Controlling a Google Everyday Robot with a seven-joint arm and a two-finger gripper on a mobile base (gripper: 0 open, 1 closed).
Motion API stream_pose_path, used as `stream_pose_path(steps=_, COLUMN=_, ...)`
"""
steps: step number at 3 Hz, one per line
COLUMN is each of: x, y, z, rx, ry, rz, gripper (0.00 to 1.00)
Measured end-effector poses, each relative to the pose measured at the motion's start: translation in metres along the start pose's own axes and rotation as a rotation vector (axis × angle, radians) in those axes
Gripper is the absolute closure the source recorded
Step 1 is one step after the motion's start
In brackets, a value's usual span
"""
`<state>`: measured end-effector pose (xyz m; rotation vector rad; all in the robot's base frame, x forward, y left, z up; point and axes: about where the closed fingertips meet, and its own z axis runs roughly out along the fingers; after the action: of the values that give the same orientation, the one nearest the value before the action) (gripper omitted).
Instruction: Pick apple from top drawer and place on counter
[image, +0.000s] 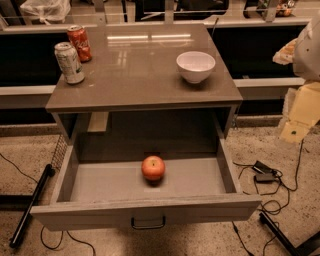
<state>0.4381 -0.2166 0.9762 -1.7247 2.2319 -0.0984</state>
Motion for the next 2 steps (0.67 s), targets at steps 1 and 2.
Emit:
stream_pose_path(steps=1, x=0.000, y=0.000, z=0.000, rx=0.000, ry=0.000, rz=0.000, gripper=0.00)
stream_pose_path(steps=2, x=-0.005, y=0.001, z=0.011, rx=-0.037, ry=-0.037, rz=-0.023, gripper=0.00)
